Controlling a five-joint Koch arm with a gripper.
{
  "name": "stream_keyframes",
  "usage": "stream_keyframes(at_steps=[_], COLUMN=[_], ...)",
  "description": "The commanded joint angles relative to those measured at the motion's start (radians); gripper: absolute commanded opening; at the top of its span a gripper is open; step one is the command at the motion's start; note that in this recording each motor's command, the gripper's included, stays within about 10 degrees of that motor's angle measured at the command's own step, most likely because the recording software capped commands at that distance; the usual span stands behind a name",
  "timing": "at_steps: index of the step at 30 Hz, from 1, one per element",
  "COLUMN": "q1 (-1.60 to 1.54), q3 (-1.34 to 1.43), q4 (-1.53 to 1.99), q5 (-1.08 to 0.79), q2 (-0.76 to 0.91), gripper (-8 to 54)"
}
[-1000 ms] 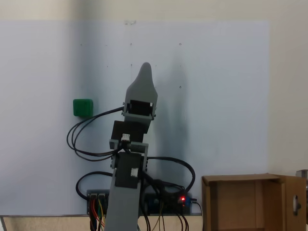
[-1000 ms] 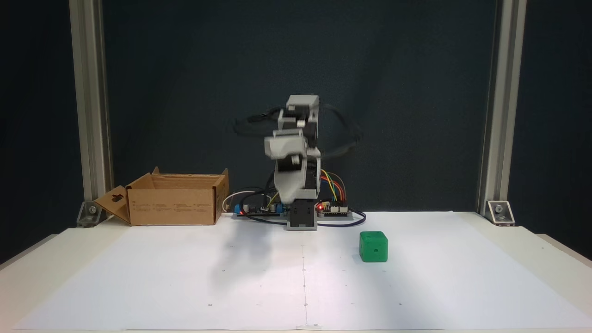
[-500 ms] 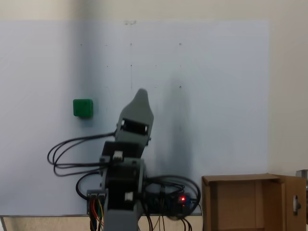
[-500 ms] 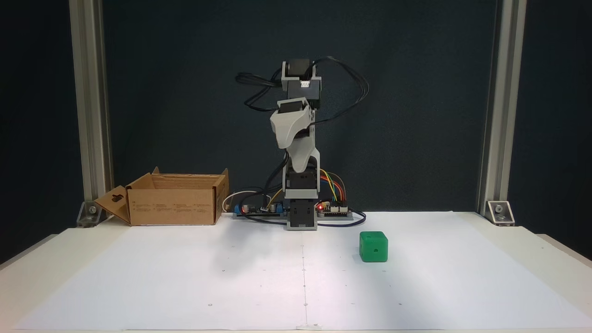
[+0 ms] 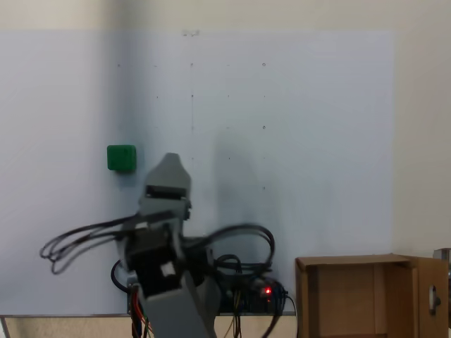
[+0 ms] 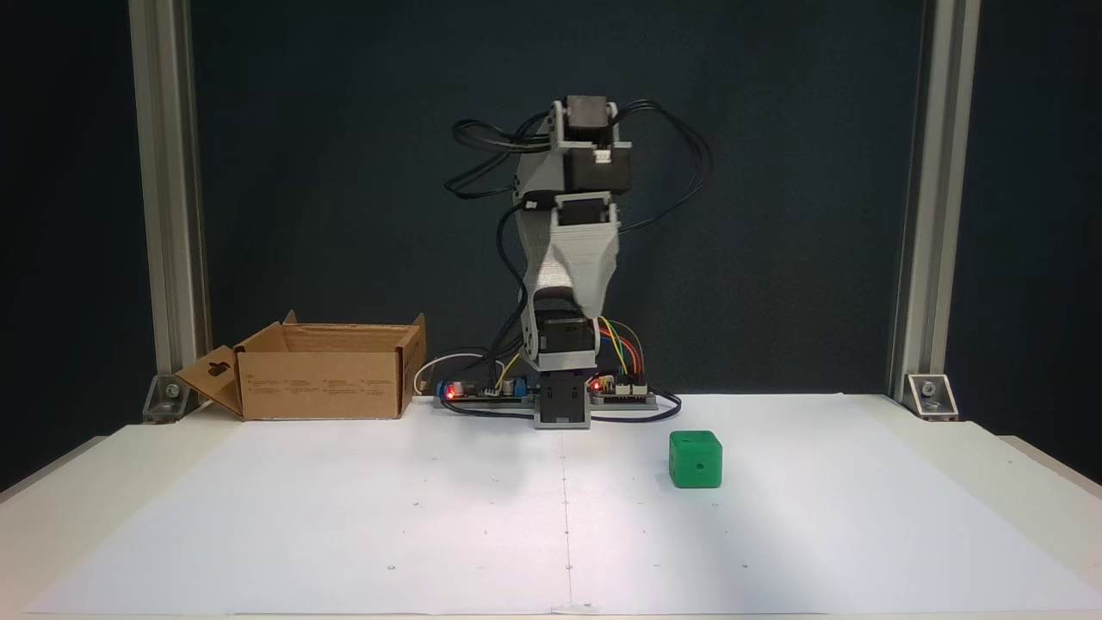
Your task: Grasp a green dice and put it in the bin.
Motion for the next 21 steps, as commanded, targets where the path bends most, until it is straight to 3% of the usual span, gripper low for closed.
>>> stream_keyframes(at_steps=[1, 21], q1=[-0.051, -0.199], q3=[-0.061, -0.072], q4=[0.017, -0.161], q5=[0.112, 0.256], q2=[-0.032, -0.25], gripper=[43.9, 43.2])
